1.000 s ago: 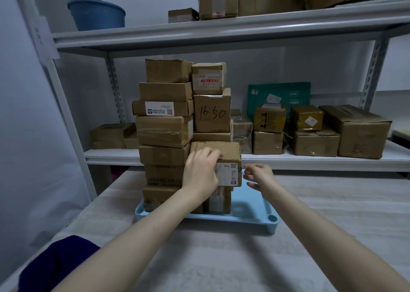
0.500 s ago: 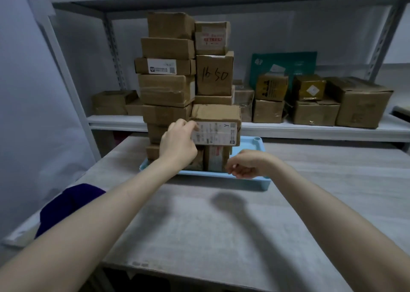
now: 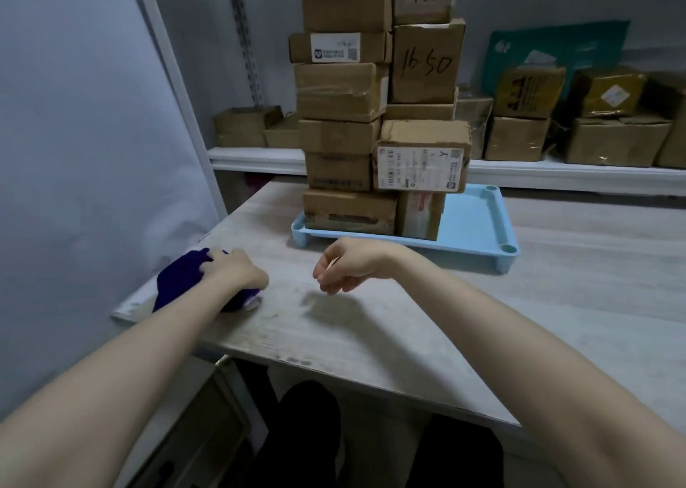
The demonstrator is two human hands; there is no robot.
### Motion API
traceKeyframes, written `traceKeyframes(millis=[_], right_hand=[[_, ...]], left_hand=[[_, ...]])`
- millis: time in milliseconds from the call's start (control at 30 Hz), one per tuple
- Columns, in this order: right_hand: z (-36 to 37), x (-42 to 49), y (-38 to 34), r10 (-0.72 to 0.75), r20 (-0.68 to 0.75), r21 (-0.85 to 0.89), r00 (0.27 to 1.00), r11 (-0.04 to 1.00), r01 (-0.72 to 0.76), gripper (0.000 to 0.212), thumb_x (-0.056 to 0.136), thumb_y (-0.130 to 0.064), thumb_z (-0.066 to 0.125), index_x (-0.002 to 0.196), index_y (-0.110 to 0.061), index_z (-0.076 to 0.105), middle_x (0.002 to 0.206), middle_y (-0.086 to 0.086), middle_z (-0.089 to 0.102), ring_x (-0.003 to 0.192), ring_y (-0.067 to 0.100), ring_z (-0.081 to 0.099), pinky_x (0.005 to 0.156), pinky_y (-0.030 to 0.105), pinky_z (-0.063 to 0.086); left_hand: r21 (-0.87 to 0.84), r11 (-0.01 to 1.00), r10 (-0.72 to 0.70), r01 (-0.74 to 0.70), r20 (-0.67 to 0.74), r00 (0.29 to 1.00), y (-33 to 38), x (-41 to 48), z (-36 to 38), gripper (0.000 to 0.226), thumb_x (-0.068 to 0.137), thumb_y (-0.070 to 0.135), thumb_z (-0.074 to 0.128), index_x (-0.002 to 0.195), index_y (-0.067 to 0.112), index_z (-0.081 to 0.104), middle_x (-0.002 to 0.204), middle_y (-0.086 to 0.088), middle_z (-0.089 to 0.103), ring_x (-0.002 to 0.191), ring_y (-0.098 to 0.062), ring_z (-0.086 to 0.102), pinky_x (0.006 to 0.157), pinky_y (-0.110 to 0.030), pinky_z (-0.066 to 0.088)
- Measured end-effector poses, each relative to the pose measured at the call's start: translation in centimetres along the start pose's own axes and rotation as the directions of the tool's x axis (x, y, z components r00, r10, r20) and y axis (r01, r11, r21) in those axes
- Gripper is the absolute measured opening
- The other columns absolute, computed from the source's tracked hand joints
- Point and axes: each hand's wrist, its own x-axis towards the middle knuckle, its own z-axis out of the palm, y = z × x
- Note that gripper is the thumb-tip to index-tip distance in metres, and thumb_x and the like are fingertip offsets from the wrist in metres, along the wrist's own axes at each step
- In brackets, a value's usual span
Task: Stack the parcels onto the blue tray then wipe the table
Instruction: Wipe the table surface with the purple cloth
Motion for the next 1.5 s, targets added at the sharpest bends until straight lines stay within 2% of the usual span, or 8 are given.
traceKeyframes(millis=[133, 433, 733, 900, 1100, 1233, 1367, 1500], right_hand=[[1.0, 0.5, 1.3, 0.011, -0.065, -0.007, 0.998, 1.0, -0.012, 0.004, 0.094, -0.017, 0.059, 0.09, -0.018, 0.061, 0.085, 0.0, 0.067, 0.079, 0.011, 0.066, 0.069, 0.022, 0.049], [0.5, 0.5, 3.2, -0.09, -0.526, -0.084, 0.846, 0.995, 0.054, 0.032, 0.091, -0.005, 0.044, 0.116, -0.013, 0.065, 0.115, 0.005, 0.065, 0.107, 0.018, 0.059, 0.089, 0.029, 0.048], [-3.4, -6.3, 4.8, 0.221, -0.405, 0.136, 0.887, 0.974, -0.18, 0.043, 0.101, -0.039, 0.035, 0.096, -0.012, 0.068, 0.097, 0.01, 0.068, 0.09, 0.021, 0.062, 0.088, 0.033, 0.046], [-6.5, -10.5, 6.4, 0.207, -0.497, 0.181, 0.843, 0.974, -0.132, 0.057, 0.1, -0.056, 0.029, 0.082, -0.017, 0.066, 0.083, -0.002, 0.068, 0.081, 0.013, 0.061, 0.088, 0.028, 0.043], [-8.1, -12.4, 9.5, 0.164, -0.793, -0.072, 0.586, 0.931, -0.357, 0.074, 0.09, -0.074, 0.022, 0.078, -0.015, 0.065, 0.085, 0.007, 0.065, 0.087, 0.029, 0.059, 0.075, 0.035, 0.041], [-9.0, -16.6, 13.4, -0.214, -0.918, -0.378, 0.334, 0.726, -0.574, 0.055, 0.087, -0.07, 0.04, 0.074, -0.018, 0.054, 0.072, -0.001, 0.057, 0.072, 0.024, 0.054, 0.059, 0.031, 0.03], [-7.3, -17.1, 18.1, 0.06, -0.651, -0.575, 0.757, 0.613, -0.543, 0.062, 0.085, -0.069, 0.044, 0.131, -0.028, 0.048, 0.143, 0.007, 0.034, 0.134, 0.031, 0.03, 0.102, 0.059, 0.03], [-8.2, -17.8, 21.7, 0.06, -0.558, -0.619, 0.828, 0.633, -0.464, 0.053, 0.097, -0.05, 0.038, 0.146, -0.031, 0.03, 0.155, -0.002, 0.022, 0.14, 0.027, 0.022, 0.102, 0.053, 0.037]], left_hand=[[-0.043, 0.995, 0.089, -0.089, -0.003, 0.996, -0.3, 0.3, 2.1, 0.033, 0.076, 0.004, 0.058, 0.108, 0.005, 0.049, 0.105, -0.016, 0.056, 0.096, -0.03, 0.052, 0.05, -0.027, 0.036], [-0.385, 0.892, 0.337, -0.238, 0.215, 0.917, 6.3, -2.8, 0.9, 0.009, 0.08, 0.001, 0.058, 0.081, 0.004, 0.049, 0.076, -0.012, 0.05, 0.063, -0.022, 0.05, 0.05, -0.026, 0.043], [-0.907, 0.411, 0.856, -0.09, 0.35, 0.381, 15.2, -9.0, 2.5, 0.041, 0.08, -0.019, 0.042, 0.111, 0.004, 0.058, 0.108, -0.015, 0.064, 0.104, -0.028, 0.062, 0.091, -0.037, 0.05], [-0.952, 0.305, 0.947, 0.02, 0.305, 0.098, 17.7, -9.3, 0.9, 0.053, 0.06, -0.008, 0.045, 0.111, 0.006, 0.052, 0.093, -0.008, 0.047, 0.082, -0.014, 0.047, 0.073, -0.022, 0.052], [-0.874, 0.337, 0.869, -0.35, 0.145, 0.474, 22.9, -12.4, -0.6, 0.038, 0.082, -0.014, 0.032, 0.074, 0.006, 0.063, 0.056, -0.005, 0.049, 0.044, -0.009, 0.049, 0.046, -0.02, 0.047], [-0.721, 0.379, 0.763, -0.58, -0.111, 0.637, 27.2, -12.4, 1.2, 0.024, 0.087, -0.001, 0.042, 0.081, 0.015, 0.058, 0.085, -0.002, 0.06, 0.085, -0.021, 0.061, 0.073, -0.032, 0.054], [-0.475, 0.396, 0.817, -0.786, -0.21, 0.538, 30.8, -13.8, 2.6, 0.025, 0.082, -0.003, 0.047, 0.086, 0.015, 0.065, 0.09, -0.001, 0.062, 0.095, -0.022, 0.059, 0.075, -0.027, 0.045], [-0.259, 0.425, 0.861, -0.867, -0.178, 0.476, 34.4, -13.8, 3.8, 0.032, 0.082, 0.0, 0.048, 0.106, 0.013, 0.064, 0.111, -0.007, 0.062, 0.111, -0.027, 0.057, 0.082, -0.029, 0.044]])
